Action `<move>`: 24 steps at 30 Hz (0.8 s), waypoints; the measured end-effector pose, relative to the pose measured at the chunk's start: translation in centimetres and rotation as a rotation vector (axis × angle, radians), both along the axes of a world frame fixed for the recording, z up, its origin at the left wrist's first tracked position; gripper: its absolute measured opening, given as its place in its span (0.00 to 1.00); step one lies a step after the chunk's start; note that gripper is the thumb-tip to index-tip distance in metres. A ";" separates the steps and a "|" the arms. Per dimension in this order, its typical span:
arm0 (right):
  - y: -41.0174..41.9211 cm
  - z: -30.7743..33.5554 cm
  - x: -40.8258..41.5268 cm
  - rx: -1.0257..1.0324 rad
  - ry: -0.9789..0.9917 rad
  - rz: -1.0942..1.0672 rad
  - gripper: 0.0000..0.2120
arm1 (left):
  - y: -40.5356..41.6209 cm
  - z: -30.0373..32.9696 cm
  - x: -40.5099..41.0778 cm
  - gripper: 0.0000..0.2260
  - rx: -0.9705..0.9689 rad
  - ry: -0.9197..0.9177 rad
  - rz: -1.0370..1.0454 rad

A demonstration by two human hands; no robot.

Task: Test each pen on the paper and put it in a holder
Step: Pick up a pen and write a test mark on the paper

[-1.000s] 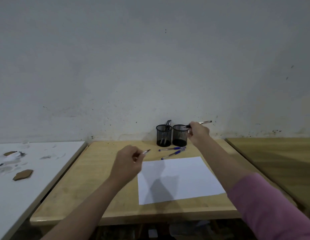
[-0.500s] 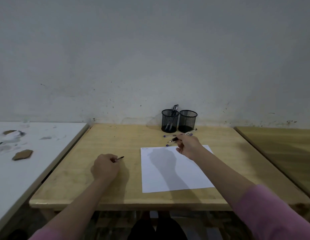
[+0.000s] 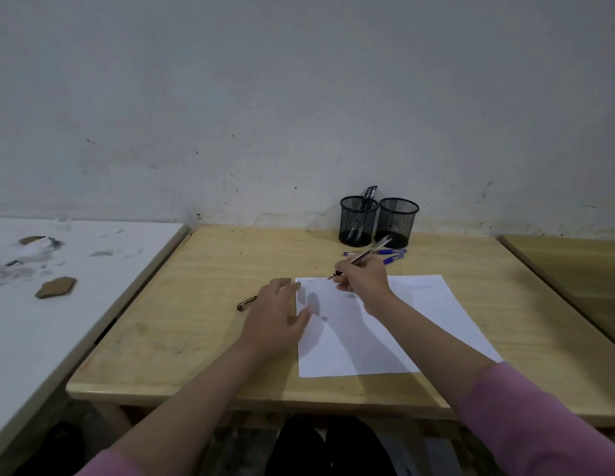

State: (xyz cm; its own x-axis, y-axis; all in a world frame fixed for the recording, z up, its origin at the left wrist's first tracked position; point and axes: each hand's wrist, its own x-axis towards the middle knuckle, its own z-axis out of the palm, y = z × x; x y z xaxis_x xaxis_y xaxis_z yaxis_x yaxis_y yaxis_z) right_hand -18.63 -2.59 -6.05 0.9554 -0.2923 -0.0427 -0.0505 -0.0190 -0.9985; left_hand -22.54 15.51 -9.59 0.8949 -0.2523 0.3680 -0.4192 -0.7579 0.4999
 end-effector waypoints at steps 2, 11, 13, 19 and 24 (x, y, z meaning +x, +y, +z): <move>0.3 -0.3 0.5 -0.002 -0.011 0.018 0.09 | -0.6 -0.5 0.5 0.31 0.126 0.044 -0.049; 1.9 -0.7 2.9 -0.140 -0.094 -0.027 0.11 | -1.1 -1.3 1.5 0.37 0.332 0.163 -0.045; 2.4 -1.2 3.3 -0.134 -0.100 -0.031 0.11 | -1.1 -1.4 1.5 0.38 0.329 0.147 -0.039; 2.3 -2.6 3.6 -0.107 -0.138 -0.033 0.10 | -1.2 -1.7 1.6 0.42 0.345 0.123 -0.025; 2.3 -2.8 3.8 -0.139 -0.147 -0.031 0.11 | -1.2 -1.6 1.5 0.43 0.334 0.134 -0.013</move>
